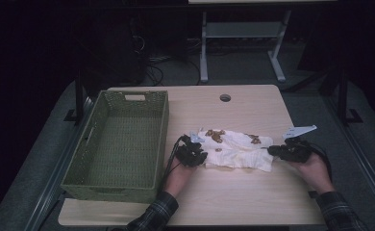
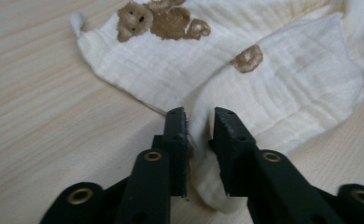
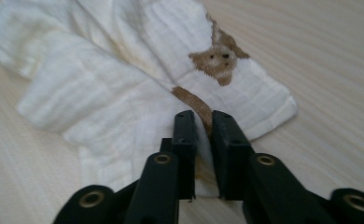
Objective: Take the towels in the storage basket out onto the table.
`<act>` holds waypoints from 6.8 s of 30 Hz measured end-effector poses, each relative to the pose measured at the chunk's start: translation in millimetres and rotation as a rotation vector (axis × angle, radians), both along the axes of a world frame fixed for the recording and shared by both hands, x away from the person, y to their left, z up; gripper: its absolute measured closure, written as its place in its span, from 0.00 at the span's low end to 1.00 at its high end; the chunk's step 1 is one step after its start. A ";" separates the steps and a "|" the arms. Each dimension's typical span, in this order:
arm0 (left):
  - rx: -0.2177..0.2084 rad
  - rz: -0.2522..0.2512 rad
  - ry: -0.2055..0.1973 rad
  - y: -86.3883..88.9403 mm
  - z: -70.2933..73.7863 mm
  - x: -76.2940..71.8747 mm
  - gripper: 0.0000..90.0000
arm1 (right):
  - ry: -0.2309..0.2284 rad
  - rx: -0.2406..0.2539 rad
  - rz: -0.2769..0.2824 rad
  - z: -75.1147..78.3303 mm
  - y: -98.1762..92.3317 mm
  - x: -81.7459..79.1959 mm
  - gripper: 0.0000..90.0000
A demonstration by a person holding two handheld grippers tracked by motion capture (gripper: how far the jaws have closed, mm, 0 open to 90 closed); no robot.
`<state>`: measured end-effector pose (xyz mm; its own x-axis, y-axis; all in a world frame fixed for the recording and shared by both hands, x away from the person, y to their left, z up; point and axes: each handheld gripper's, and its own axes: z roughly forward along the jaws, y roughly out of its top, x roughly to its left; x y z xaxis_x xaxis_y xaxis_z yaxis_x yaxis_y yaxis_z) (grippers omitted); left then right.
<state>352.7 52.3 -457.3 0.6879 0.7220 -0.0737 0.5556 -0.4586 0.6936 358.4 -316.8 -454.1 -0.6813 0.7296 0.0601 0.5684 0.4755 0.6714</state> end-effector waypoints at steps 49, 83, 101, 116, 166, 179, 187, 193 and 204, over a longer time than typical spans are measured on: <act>-0.051 -0.002 0.021 6.7 6.3 -15.7 0.96 | 0.084 -0.058 0.106 -4.4 14.4 -39.8 0.96; -0.076 -0.137 0.145 19.0 15.3 -114.1 0.91 | 0.084 0.039 0.104 1.9 -24.7 -115.1 0.90; -0.092 -0.076 0.016 2.4 35.6 -63.8 0.67 | 0.013 0.071 0.049 14.5 -19.8 -77.2 0.76; -0.066 -0.007 0.016 -6.0 25.0 -2.5 0.68 | 0.004 0.079 0.026 16.7 -13.7 -23.1 0.77; 0.016 0.202 -0.023 -3.1 7.4 99.6 0.97 | 0.009 0.023 -0.044 5.2 -19.4 68.6 0.95; -0.029 0.250 -0.059 0.2 21.2 120.0 0.97 | -0.072 0.029 -0.088 35.3 -23.4 110.4 0.95; -0.065 0.253 -0.048 -3.1 18.6 130.5 0.97 | -0.062 0.043 -0.115 33.5 -28.3 127.2 0.95; -0.072 0.243 -0.048 -3.6 21.2 129.1 0.97 | -0.059 0.064 -0.119 23.5 -31.0 120.3 0.95; -0.100 0.229 -0.068 -1.4 30.8 113.6 0.97 | -0.075 0.119 -0.122 23.8 -37.5 98.1 0.95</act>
